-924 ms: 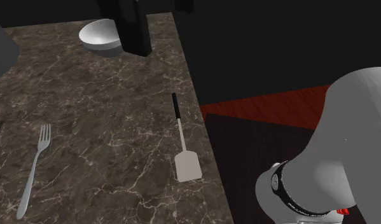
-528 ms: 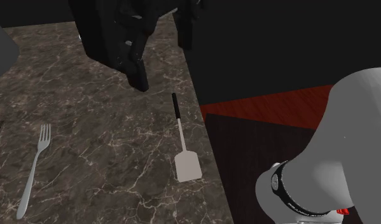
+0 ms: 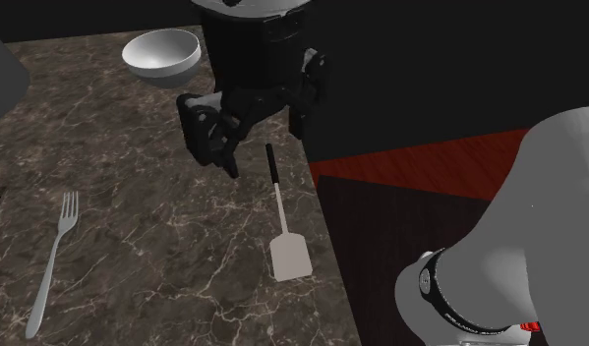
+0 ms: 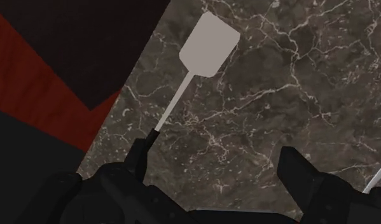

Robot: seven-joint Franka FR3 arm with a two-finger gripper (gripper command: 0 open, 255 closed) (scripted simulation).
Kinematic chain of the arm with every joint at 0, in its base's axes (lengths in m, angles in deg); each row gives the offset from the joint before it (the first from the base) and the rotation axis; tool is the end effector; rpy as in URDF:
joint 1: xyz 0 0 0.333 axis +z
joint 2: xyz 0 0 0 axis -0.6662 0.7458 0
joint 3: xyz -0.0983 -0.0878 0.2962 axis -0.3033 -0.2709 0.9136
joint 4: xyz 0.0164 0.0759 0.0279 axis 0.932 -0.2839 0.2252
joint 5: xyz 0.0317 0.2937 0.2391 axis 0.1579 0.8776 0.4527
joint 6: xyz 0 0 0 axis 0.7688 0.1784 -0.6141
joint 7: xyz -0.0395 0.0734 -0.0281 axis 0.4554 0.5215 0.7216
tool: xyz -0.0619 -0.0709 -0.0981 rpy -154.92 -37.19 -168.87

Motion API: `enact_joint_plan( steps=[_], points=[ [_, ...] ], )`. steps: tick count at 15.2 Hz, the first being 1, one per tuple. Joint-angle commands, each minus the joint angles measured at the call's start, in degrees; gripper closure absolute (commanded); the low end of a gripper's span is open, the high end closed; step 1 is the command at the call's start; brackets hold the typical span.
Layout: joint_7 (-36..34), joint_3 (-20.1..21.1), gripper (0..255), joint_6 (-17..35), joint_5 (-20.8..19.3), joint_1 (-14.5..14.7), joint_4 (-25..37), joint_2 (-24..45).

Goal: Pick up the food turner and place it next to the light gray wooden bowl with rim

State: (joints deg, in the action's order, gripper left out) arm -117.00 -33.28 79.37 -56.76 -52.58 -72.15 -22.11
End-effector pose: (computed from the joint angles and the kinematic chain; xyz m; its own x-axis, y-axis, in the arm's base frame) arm 0.2892 -0.0510 0.4433 0.7689 -0.6391 0.0183 -0.6384 -0.7691 -0.0314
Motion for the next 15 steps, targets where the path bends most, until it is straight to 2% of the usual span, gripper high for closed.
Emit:
enact_joint_plan(
  steps=[1,6,11,15],
  points=[
    [-4.17,1.16,0,5.03,0.18,-1.59,-2.68,2.00],
    [-13.57,3.51,0,17.07,-0.06,-6.05,-8.92,7.53],
    [-23.29,6.21,0,29.85,-0.93,-11.02,-13.19,15.94],
    [-23.59,6.49,0,34.74,-1.35,-11.49,-14.18,19.84]
  ],
)
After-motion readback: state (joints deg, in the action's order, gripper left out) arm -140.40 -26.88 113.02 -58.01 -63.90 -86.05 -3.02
